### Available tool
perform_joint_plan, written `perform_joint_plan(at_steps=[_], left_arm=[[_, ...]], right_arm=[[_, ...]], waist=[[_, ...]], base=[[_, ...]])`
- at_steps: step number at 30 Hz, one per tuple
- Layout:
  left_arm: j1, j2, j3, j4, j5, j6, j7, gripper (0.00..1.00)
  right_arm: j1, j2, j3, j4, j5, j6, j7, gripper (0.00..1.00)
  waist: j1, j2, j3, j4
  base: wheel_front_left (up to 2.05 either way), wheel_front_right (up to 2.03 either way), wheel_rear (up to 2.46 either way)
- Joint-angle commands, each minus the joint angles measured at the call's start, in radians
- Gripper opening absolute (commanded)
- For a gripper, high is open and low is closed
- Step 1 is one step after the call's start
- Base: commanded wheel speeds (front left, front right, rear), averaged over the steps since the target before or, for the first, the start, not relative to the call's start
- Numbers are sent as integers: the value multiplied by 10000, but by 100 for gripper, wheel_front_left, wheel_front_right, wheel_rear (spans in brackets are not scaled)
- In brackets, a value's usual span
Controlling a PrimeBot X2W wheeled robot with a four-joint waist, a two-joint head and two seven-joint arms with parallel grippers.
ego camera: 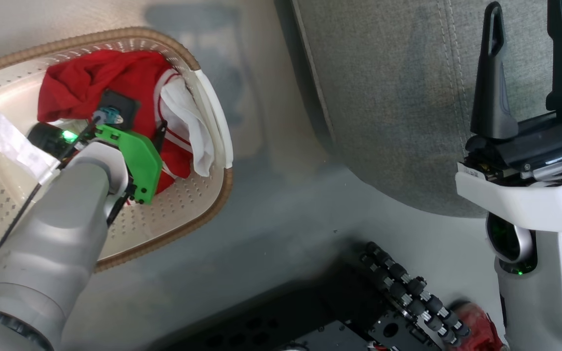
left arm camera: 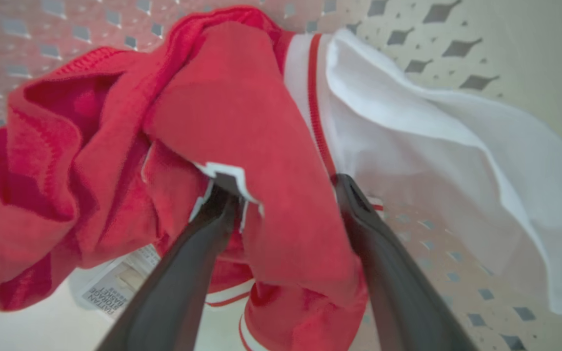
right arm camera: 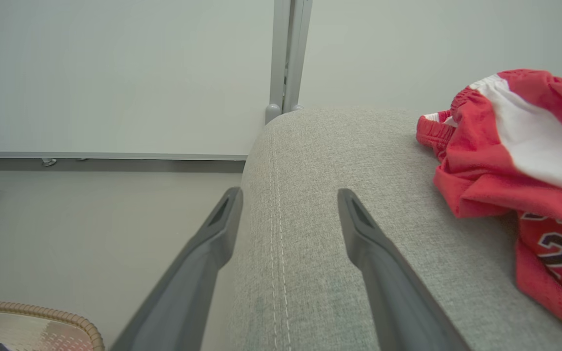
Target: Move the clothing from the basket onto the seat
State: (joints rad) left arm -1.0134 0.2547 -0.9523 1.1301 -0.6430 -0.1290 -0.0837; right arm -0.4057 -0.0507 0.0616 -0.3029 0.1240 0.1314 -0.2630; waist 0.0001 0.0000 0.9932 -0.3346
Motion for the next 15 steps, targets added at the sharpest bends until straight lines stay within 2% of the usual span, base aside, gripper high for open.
perform_joint_plan(at_steps=[1,6,7,8,15], left_arm=[[-197,151,-86,82,-99,-26,-59,100],[-489,161,-349,387,-100,-26,-339,100],[-579,143,-349,502,-59,-26,-528,56],[-617,90,-371,560,-27,-26,-692,0],[-674,-232,-120,873,-238,-19,-1634,0]], right_arm=[[-153,5,8,-91,-6,-14,-27,100],[-170,5,19,-292,19,-14,-27,100],[-163,5,8,-314,-16,-14,-27,100],[-160,5,-3,-328,-43,-14,-27,100],[-252,5,-109,-258,-384,-14,-27,100]], waist=[[-1,0,259,-180],[-1,0,455,-244],[-1,0,478,-229],[-1,0,487,-213],[-1,0,287,218]], base=[[0,0,0],[0,0,0],[0,0,0],[0,0,0],[0,0,0]])
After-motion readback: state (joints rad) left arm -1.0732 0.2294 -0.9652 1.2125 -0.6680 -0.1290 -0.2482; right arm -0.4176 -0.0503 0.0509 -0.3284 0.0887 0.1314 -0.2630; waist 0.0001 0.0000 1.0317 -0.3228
